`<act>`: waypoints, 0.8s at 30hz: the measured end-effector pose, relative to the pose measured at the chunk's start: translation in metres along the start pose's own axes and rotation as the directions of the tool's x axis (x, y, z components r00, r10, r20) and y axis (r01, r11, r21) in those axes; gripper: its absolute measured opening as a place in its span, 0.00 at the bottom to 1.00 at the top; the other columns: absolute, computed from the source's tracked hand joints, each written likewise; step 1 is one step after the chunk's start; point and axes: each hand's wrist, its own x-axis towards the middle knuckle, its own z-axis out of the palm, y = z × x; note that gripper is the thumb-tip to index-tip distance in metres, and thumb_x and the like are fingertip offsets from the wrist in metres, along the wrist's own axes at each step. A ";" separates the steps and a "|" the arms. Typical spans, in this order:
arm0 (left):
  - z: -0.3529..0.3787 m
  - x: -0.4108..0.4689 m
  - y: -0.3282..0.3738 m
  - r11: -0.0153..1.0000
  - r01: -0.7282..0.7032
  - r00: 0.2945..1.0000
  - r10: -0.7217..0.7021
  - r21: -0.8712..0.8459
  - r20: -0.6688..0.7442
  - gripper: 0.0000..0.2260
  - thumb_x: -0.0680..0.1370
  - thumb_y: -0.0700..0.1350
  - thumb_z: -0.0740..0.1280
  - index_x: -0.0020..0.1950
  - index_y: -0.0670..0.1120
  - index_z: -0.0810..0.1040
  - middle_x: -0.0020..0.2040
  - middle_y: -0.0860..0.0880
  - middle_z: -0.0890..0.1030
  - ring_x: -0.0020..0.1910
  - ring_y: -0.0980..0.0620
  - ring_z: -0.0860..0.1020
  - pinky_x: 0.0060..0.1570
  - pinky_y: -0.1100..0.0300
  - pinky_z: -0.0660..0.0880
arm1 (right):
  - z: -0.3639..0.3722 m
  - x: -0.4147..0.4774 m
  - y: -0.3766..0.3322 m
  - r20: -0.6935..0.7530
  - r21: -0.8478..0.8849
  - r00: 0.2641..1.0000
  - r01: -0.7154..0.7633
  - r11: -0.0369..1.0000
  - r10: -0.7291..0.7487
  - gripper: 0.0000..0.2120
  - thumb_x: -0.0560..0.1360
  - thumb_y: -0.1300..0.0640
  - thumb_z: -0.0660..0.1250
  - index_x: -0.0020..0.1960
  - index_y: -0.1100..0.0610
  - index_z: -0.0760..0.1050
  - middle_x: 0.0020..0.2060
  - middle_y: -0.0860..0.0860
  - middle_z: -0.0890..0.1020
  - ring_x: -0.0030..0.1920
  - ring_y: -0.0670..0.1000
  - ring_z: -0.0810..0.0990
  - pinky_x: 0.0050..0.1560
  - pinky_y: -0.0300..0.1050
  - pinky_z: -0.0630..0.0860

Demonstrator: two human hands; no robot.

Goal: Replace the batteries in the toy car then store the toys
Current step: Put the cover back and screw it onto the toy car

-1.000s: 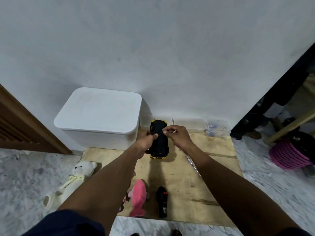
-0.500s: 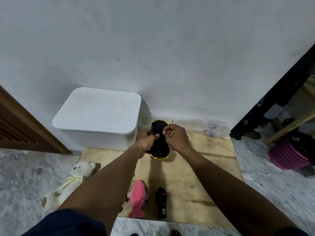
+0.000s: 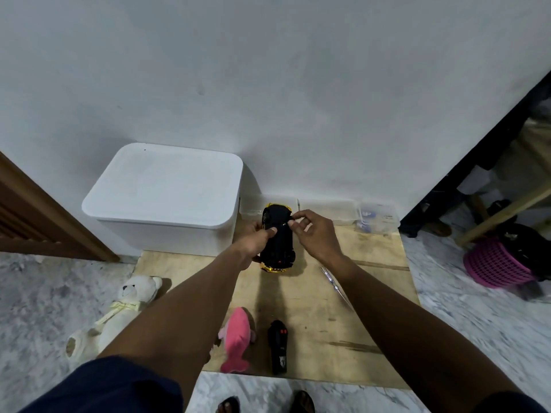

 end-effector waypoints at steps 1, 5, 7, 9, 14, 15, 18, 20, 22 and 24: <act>-0.001 0.001 0.000 1.000 0.007 1.000 -0.007 -0.001 -0.002 0.13 0.81 0.47 0.65 0.65 0.47 0.73 0.58 0.43 0.82 0.53 0.43 0.81 0.46 0.51 0.78 | -0.003 -0.001 0.007 -0.030 0.027 0.999 -0.035 0.999 0.036 0.04 0.75 0.49 0.72 0.49 0.47 0.81 0.36 0.47 0.81 0.33 0.46 0.77 0.40 0.44 0.77; -0.002 0.004 -0.007 0.999 0.034 0.999 -0.034 -0.005 -0.040 0.14 0.81 0.46 0.65 0.66 0.46 0.72 0.59 0.42 0.81 0.52 0.42 0.80 0.46 0.51 0.77 | -0.020 -0.013 0.052 -0.049 -0.105 0.975 -0.222 0.969 0.218 0.06 0.73 0.56 0.70 0.49 0.49 0.81 0.39 0.50 0.83 0.41 0.52 0.83 0.47 0.48 0.80; -0.002 0.002 -0.007 1.000 0.017 0.998 -0.017 -0.008 -0.067 0.15 0.81 0.45 0.65 0.67 0.46 0.70 0.60 0.43 0.80 0.50 0.44 0.80 0.39 0.55 0.77 | -0.029 -0.021 0.073 0.002 -0.296 0.946 -0.308 0.904 0.323 0.10 0.71 0.58 0.70 0.52 0.51 0.81 0.48 0.51 0.85 0.50 0.54 0.83 0.51 0.45 0.78; -0.003 0.003 -0.009 1.000 -0.021 0.996 0.021 -0.002 -0.082 0.18 0.81 0.43 0.65 0.69 0.49 0.66 0.58 0.44 0.79 0.48 0.45 0.80 0.36 0.55 0.77 | -0.033 -0.030 0.091 0.088 -0.445 0.906 -0.336 0.830 0.414 0.16 0.70 0.58 0.73 0.57 0.54 0.80 0.55 0.52 0.83 0.54 0.55 0.81 0.53 0.44 0.76; -0.004 0.000 -0.009 0.988 -0.132 0.990 0.135 0.080 -0.031 0.30 0.78 0.46 0.65 0.71 0.72 0.57 0.68 0.48 0.73 0.59 0.43 0.79 0.52 0.44 0.81 | -0.025 -0.049 0.115 0.207 -0.561 0.803 -0.370 0.740 0.558 0.23 0.67 0.56 0.76 0.61 0.53 0.76 0.57 0.53 0.80 0.54 0.54 0.80 0.48 0.44 0.73; -0.004 0.001 -0.010 0.986 -0.140 0.990 0.142 0.086 -0.013 0.30 0.80 0.45 0.64 0.72 0.72 0.57 0.69 0.51 0.71 0.61 0.43 0.78 0.53 0.44 0.81 | -0.023 -0.050 0.117 0.195 -0.566 0.813 -0.364 0.739 0.549 0.21 0.68 0.57 0.75 0.60 0.52 0.76 0.57 0.53 0.80 0.54 0.54 0.80 0.48 0.44 0.72; -0.003 -0.001 -0.007 0.984 -0.131 0.991 0.128 0.116 0.036 0.25 0.82 0.43 0.61 0.71 0.71 0.65 0.68 0.50 0.72 0.60 0.45 0.78 0.54 0.46 0.81 | -0.019 -0.052 0.122 0.166 -0.575 0.841 -0.341 0.743 0.515 0.14 0.70 0.59 0.71 0.55 0.50 0.78 0.54 0.53 0.82 0.52 0.55 0.81 0.48 0.43 0.74; -0.002 -0.003 -0.004 0.986 -0.117 0.992 0.111 0.122 0.057 0.22 0.83 0.41 0.59 0.69 0.66 0.71 0.66 0.48 0.75 0.57 0.47 0.79 0.48 0.52 0.82 | -0.017 -0.049 0.122 0.149 -0.543 0.853 -0.353 0.762 0.501 0.11 0.71 0.60 0.69 0.52 0.52 0.80 0.52 0.54 0.82 0.51 0.56 0.81 0.49 0.44 0.75; -0.001 -0.005 -0.003 0.989 -0.092 0.994 0.084 0.118 0.076 0.19 0.83 0.40 0.57 0.67 0.61 0.75 0.63 0.48 0.76 0.51 0.51 0.79 0.37 0.60 0.79 | -0.017 -0.042 0.117 0.100 -0.442 0.886 -0.369 0.818 0.453 0.10 0.71 0.61 0.71 0.52 0.55 0.81 0.50 0.56 0.84 0.50 0.57 0.82 0.48 0.44 0.76; 0.000 -0.007 -0.002 0.988 -0.081 0.993 0.070 0.130 0.090 0.18 0.84 0.40 0.55 0.64 0.59 0.77 0.61 0.49 0.77 0.48 0.54 0.78 0.32 0.62 0.77 | -0.020 -0.030 0.104 0.033 -0.296 0.933 -0.333 0.895 0.358 0.10 0.72 0.60 0.72 0.52 0.58 0.80 0.47 0.56 0.85 0.49 0.58 0.83 0.48 0.47 0.79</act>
